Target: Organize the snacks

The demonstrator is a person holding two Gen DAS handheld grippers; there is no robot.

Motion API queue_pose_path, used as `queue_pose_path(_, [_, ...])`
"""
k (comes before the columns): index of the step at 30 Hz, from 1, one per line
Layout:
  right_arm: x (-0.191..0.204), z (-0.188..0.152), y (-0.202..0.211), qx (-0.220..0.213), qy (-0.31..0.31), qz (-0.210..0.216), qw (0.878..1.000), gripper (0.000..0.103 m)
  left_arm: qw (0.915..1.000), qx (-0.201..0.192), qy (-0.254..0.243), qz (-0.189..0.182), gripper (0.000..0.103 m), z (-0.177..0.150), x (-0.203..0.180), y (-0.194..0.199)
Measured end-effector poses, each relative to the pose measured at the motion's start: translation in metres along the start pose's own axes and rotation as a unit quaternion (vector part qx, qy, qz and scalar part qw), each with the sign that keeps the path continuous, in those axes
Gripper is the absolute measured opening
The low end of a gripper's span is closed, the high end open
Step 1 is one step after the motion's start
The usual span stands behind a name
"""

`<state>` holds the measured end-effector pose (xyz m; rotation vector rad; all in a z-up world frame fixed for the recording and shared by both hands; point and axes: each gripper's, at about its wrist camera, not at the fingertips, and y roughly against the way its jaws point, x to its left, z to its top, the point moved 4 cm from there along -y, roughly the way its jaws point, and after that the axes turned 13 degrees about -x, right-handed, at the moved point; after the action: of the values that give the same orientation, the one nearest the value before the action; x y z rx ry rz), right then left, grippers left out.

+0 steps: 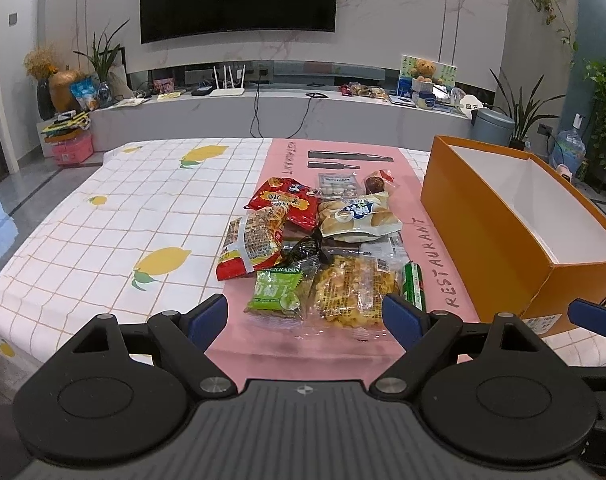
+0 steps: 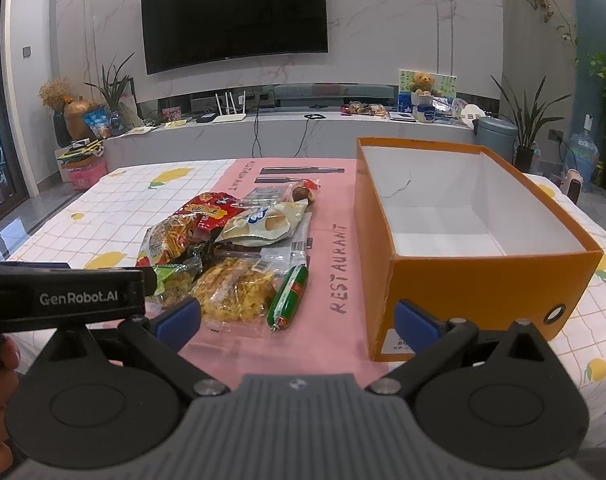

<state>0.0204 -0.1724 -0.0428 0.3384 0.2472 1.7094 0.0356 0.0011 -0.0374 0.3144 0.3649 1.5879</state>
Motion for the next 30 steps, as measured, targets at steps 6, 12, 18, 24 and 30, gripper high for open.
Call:
queue_pose_path(6, [0.0017, -0.0001, -0.0004, -0.002, 0.002, 0.000, 1.000, 0.100, 1.0000, 0.003, 0.002, -0.001, 0.102, 0.0008, 0.0004, -0.0005])
queue_pose_path(12, [0.0031, -0.0012, -0.0011, -0.002, 0.002, 0.001, 1.000, 0.100, 1.0000, 0.006, 0.002, 0.002, 0.102, 0.0002, 0.0015, -0.0007])
queue_pose_path(18, [0.0039, -0.0014, -0.0008, -0.005, 0.010, -0.001, 1.000, 0.100, 0.9999, 0.012, 0.003, 0.005, 0.101, -0.0010, 0.0019, -0.0019])
queue_pose_path(24, [0.0043, -0.0021, -0.0007, -0.002, 0.011, -0.001, 1.000, 0.100, 0.9999, 0.015, 0.000, 0.007, 0.102, -0.0019, 0.0020, -0.0030])
queue_pose_path(30, [0.0044, -0.0037, -0.0024, 0.002, 0.009, 0.001, 1.000, 0.100, 0.9997, 0.016, -0.006, 0.014, 0.102, -0.0029, 0.0008, -0.0042])
